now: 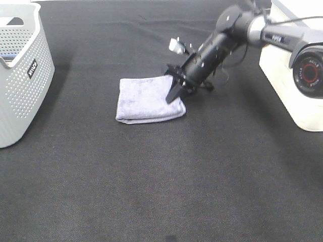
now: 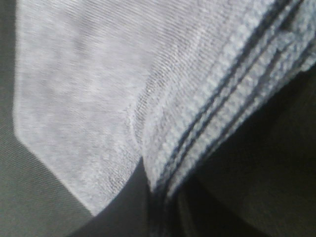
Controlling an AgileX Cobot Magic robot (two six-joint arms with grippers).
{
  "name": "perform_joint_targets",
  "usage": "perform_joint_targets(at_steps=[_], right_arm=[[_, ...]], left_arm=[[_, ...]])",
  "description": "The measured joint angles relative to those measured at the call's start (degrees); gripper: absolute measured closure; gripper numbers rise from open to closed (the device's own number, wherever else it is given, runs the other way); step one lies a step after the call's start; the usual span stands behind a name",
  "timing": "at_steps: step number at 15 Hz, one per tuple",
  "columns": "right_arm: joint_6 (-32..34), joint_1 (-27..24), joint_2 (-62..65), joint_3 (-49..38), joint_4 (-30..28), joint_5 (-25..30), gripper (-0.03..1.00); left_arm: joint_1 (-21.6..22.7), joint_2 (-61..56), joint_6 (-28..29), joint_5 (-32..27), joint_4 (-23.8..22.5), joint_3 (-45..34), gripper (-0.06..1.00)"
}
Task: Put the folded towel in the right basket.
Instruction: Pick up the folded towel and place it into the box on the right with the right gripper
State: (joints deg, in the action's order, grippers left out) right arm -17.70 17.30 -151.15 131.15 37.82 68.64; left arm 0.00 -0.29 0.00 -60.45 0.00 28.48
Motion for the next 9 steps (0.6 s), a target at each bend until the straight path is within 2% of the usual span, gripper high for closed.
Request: perform_joint_targets(at_steps=[3, 5, 9], right_arm=[[-0.2, 0.0, 4.5, 6.5, -4.2, 0.8, 0.9], [1.1, 0.0, 9.4, 11.5, -10.5, 0.9, 0.9], [2.5, -2.0, 19.4, 12.9, -18.6, 1.4, 0.9]], left_arm=[[0.0, 0.0, 0.0, 0.0, 0.0, 0.0, -0.03], [0.0, 0.0, 0.0, 0.0, 0.0, 0.0, -0.03], [0.0, 0.0, 0.0, 0.0, 0.0, 0.0, -0.03]])
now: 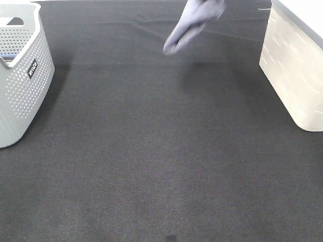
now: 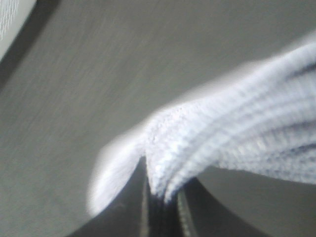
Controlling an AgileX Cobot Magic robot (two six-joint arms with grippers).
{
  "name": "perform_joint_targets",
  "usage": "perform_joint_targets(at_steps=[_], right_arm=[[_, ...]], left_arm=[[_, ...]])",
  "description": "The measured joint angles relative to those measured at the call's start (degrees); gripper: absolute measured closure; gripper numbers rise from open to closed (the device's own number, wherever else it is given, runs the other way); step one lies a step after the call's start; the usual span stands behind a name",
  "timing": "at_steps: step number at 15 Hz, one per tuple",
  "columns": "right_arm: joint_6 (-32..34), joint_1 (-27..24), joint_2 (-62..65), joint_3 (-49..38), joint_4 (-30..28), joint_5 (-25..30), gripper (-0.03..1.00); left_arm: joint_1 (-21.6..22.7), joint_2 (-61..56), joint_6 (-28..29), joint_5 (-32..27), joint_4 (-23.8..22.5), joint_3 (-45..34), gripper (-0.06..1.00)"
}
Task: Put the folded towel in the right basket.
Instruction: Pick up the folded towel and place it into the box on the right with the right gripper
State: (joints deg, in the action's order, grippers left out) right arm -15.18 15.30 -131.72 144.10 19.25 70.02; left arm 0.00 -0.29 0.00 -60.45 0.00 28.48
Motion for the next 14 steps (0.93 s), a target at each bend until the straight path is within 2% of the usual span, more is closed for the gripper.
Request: perform_joint_targets(at_steps=[2, 5, 9, 11, 14], right_arm=[[0.9, -3.8, 4.8, 0.0, -2.8, 0.0, 0.9], [3.4, -15.2, 10.4, 0.0, -3.7, 0.0, 0.9], [6.7, -26.8, 11.2, -1.7, -4.4, 0.0, 0.9], [7.2, -28.1, 11.2, -3.7, -4.5, 0.0, 0.9], [6.2, -28.8, 11.2, -14.6, -4.8, 0.0, 0.9]], left_arm=[[0.0, 0.0, 0.0, 0.0, 0.0, 0.0, -0.03], [0.0, 0.0, 0.0, 0.0, 0.0, 0.0, -0.03], [0.0, 0.0, 0.0, 0.0, 0.0, 0.0, -0.03], [0.0, 0.0, 0.0, 0.0, 0.0, 0.0, -0.03], [0.0, 0.0, 0.0, 0.0, 0.0, 0.0, -0.03]])
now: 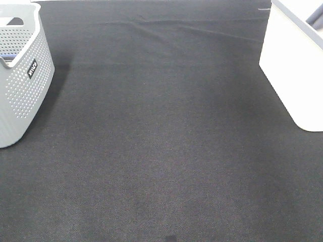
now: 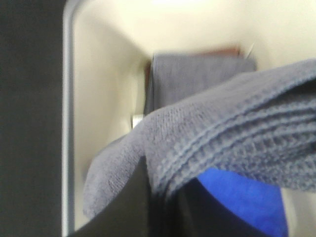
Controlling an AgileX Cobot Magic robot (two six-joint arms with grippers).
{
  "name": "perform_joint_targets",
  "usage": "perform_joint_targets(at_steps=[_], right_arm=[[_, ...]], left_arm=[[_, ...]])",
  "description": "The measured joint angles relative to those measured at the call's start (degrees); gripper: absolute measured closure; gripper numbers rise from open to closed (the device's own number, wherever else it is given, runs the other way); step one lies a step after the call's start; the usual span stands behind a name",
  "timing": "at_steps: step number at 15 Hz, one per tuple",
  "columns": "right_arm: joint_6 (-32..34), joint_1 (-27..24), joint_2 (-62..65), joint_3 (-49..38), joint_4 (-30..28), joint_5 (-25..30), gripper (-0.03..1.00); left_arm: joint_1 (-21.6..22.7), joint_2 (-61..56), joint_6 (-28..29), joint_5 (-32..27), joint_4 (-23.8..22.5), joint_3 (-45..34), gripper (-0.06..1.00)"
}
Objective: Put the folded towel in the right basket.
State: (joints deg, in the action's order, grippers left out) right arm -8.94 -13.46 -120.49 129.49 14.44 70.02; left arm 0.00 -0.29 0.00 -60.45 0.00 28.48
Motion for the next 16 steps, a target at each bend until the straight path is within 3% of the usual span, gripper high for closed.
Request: perform_joint_targets(at_steps=[3, 6, 8, 11, 16], right_arm=[[0.2, 0.0, -0.1, -7.4, -2.5, -0.3, 0.84], [1.1, 0.0, -0.2, -8.7, -3.4, -1.3, 0.46], [1.2, 0.1, 0.3, -8.7, -0.3, -1.4, 0.32], [1.0, 2.9, 3.4, -8.7, 3.2, -1.0, 0.29], [1.5, 14.4, 7.7, -8.7, 0.0, -0.3, 0.29]], left_arm=[[0.0, 0.0, 0.0, 0.0, 0.0, 0.0, -0.03], [0.0, 0.0, 0.0, 0.0, 0.0, 0.0, -0.03], [0.0, 0.0, 0.0, 0.0, 0.0, 0.0, -0.03], [0.0, 0.0, 0.0, 0.0, 0.0, 0.0, -0.03], [0.0, 0.0, 0.0, 0.0, 0.0, 0.0, -0.03]])
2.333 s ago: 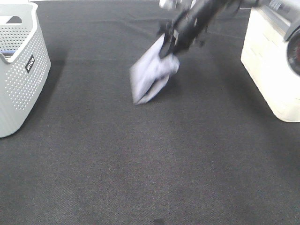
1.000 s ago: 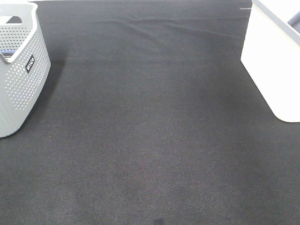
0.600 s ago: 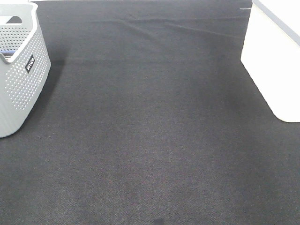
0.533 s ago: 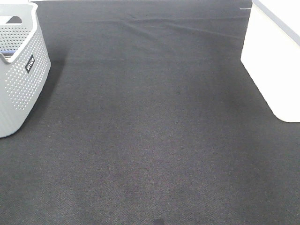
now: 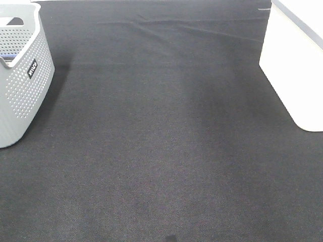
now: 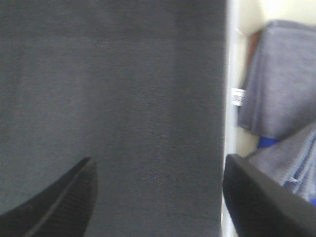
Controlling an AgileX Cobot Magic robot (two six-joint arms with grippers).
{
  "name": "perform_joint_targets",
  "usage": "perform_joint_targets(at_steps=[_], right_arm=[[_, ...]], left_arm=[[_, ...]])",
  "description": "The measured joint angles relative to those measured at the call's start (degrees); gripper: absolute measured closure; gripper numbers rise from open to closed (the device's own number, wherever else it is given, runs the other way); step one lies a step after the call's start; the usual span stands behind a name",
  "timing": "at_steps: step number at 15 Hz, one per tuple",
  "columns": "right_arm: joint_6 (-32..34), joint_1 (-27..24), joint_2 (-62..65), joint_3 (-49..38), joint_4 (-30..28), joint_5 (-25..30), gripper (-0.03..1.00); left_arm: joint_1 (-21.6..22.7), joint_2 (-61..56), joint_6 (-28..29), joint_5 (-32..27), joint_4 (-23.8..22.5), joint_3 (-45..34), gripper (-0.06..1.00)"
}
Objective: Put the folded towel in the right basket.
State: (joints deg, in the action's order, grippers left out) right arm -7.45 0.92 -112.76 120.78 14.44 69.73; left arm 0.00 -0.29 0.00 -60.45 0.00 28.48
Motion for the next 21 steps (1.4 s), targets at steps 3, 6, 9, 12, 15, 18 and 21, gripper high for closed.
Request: perform_joint_targets(at_steps=[3, 6, 9, 12, 15, 18, 21], right_arm=[[2.8, 2.4, 3.0, -1.0, -1.6, 0.0, 0.29], [4.2, 3.2, 11.9, -10.5, -3.3, -0.1, 0.29], [4.3, 3.2, 26.1, -31.1, -8.1, 0.0, 0.29], [4.3, 3.2, 40.6, -51.0, -9.1, 0.1, 0.29], [4.3, 3.2, 55.4, -70.8, -9.2, 0.1, 0.29], [4.3, 3.2, 74.7, -86.1, -9.8, -1.7, 0.29], [4.3, 3.2, 89.3, -90.2, -10.2, -6.8, 0.29]], left_arm=[[0.0, 0.0, 0.0, 0.0, 0.0, 0.0, -0.03], [0.0, 0.0, 0.0, 0.0, 0.0, 0.0, -0.03], [0.0, 0.0, 0.0, 0.0, 0.0, 0.0, -0.03], [0.0, 0.0, 0.0, 0.0, 0.0, 0.0, -0.03], [0.0, 0.0, 0.0, 0.0, 0.0, 0.0, -0.03], [0.0, 0.0, 0.0, 0.0, 0.0, 0.0, -0.03], [0.0, 0.0, 0.0, 0.0, 0.0, 0.0, -0.03]])
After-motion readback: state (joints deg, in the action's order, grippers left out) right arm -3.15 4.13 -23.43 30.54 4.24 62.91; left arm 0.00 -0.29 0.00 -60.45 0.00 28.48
